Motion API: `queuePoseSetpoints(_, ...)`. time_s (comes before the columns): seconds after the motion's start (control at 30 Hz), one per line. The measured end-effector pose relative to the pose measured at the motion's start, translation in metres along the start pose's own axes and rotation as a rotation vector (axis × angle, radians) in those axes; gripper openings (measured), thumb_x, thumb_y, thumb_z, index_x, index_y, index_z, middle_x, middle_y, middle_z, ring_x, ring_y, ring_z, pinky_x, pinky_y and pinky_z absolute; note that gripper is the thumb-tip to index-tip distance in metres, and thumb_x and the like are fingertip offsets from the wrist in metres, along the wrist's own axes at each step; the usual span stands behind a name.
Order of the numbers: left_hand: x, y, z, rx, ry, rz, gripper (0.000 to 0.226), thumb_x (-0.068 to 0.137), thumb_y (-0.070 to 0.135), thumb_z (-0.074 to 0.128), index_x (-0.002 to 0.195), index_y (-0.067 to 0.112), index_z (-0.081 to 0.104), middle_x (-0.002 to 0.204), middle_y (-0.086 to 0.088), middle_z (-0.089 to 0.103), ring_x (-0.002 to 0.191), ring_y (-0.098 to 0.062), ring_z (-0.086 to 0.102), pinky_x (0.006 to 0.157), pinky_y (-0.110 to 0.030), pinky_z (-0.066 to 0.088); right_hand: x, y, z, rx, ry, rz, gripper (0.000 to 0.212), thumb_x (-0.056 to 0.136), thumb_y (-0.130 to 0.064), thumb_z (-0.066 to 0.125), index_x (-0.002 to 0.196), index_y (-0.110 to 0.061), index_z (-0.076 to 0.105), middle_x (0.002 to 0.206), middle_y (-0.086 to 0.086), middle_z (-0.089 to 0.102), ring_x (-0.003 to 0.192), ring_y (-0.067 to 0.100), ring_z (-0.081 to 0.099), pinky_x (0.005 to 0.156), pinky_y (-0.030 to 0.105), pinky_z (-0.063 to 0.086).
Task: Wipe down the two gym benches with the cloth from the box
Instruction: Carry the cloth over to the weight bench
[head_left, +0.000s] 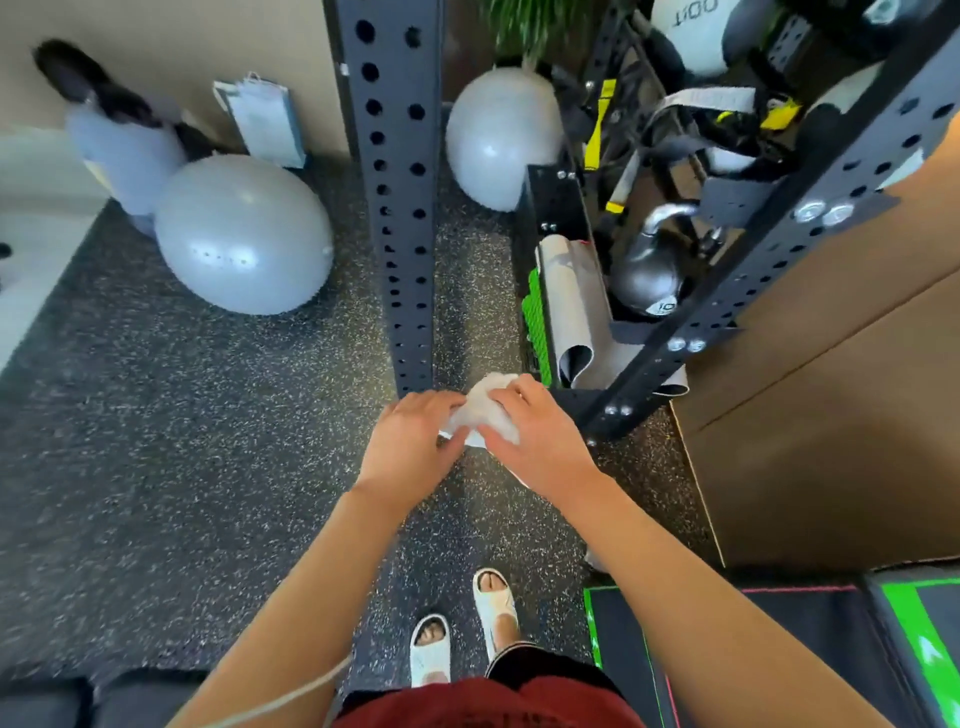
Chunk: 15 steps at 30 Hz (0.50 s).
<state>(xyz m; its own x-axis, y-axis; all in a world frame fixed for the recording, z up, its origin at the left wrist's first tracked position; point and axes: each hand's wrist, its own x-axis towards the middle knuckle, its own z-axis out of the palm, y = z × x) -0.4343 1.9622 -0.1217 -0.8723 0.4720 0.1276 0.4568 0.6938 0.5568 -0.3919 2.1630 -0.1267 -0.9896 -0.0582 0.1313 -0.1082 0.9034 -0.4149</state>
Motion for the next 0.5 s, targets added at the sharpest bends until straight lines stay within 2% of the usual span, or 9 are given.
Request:
queuePoseSetpoints(0.07,-0.011,-0.018,-0.013,0.012,0.031,-0.082,0.044,0.094,0.032,0.073,0.134,0.017,0.063,0.12,-0.001,0.07,0.106,-0.029,0.064,0.093,-0.048,0.053,0.018,-0.014,0.01,0.029,-0.015,-0.06,0.041,0.094,-0.038,0.067,0.128,-0.016,0.059,0.123,-0.003,0.046,0.112,0.022,0.055,0.088,0.037,0.055)
queuePoseSetpoints(0.2,-0.038,-0.046,-0.033,0.048,0.108,-0.253,0.048,0.093,0.035,0.073,0.137,0.02,0.06,0.127,-0.001,0.067,0.111,-0.03,0.062,0.092,-0.05,0.053,0.053,-0.039,0.033,0.076,-0.06,-0.199,0.042,0.095,-0.034,0.067,0.129,-0.011,0.06,0.125,-0.005,0.042,0.118,0.022,0.052,0.094,0.038,0.052)
queuePoseSetpoints(0.4,-0.077,-0.06,-0.051,0.096,0.216,-0.547,0.052,0.094,0.043,0.07,0.14,0.021,0.06,0.135,0.0,0.062,0.122,-0.029,0.057,0.104,-0.049,0.048,0.093,-0.076,0.058,0.116,-0.142,-0.418,0.038,0.092,-0.028,0.073,0.124,-0.008,0.064,0.125,0.003,0.053,0.112,0.027,0.058,0.09,0.042,0.054)
queuePoseSetpoints(0.5,-0.096,-0.06,-0.052,0.119,0.274,-0.671,0.052,0.094,0.045,0.069,0.141,0.023,0.058,0.137,0.002,0.061,0.125,-0.026,0.056,0.106,-0.049,0.048,0.105,-0.089,0.069,0.12,-0.182,-0.511,0.039,0.091,-0.029,0.075,0.124,-0.01,0.066,0.122,0.007,0.057,0.107,0.03,0.06,0.089,0.041,0.048)
